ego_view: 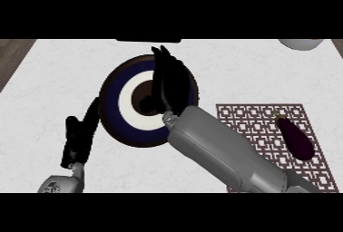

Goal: Pick the lemon from the placemat and place it in the plate

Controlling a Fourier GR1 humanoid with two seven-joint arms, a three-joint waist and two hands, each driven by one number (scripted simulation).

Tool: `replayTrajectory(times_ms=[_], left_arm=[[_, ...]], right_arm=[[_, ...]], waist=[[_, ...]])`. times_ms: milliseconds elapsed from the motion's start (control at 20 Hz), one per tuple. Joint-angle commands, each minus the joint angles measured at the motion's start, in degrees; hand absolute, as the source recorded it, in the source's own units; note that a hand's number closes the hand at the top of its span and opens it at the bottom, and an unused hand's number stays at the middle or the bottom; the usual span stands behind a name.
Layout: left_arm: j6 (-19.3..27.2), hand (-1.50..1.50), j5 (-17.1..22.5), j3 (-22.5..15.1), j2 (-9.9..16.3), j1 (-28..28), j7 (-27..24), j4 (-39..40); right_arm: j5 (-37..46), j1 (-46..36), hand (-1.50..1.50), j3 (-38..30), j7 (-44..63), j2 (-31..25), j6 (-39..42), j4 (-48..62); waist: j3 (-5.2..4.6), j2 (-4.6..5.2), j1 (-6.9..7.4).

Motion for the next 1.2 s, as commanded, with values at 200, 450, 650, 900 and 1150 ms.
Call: replayTrajectory(times_ms=[200,450,650,900,1150], left_arm=[[-0.86,0.00,1.41,1.74,1.02,0.18,1.48,-1.17],[-1.54,0.00,1.48,2.18,1.02,2.99,-0.77,-1.82],[-1.72,0.00,0.84,2.43,2.27,1.04,5.57,-5.61],[-0.14,0.00,-1.43,1.20,-1.17,2.30,-0.24,-0.84],[-3.11,0.00,0.43,3.48,0.77,2.03,0.47,-1.49]], right_arm=[[-3.09,9.41,-1.50,-0.23,-5.89,0.32,-21.16,-10.37],[-7.02,12.76,-1.50,2.66,-11.01,0.32,-23.25,-12.79],[-11.33,15.82,-1.50,4.71,-19.95,0.33,-25.83,-10.23],[-15.47,10.85,-1.50,5.67,-21.80,0.33,-27.89,-6.28],[-15.48,10.21,-1.50,6.86,-20.68,0.33,-28.80,-2.24]], waist=[[0.00,-0.23,-1.64],[-0.06,-0.30,-1.74],[-0.04,-0.26,-1.54],[-0.07,-0.25,-1.57],[-0.08,-0.28,-1.69]])
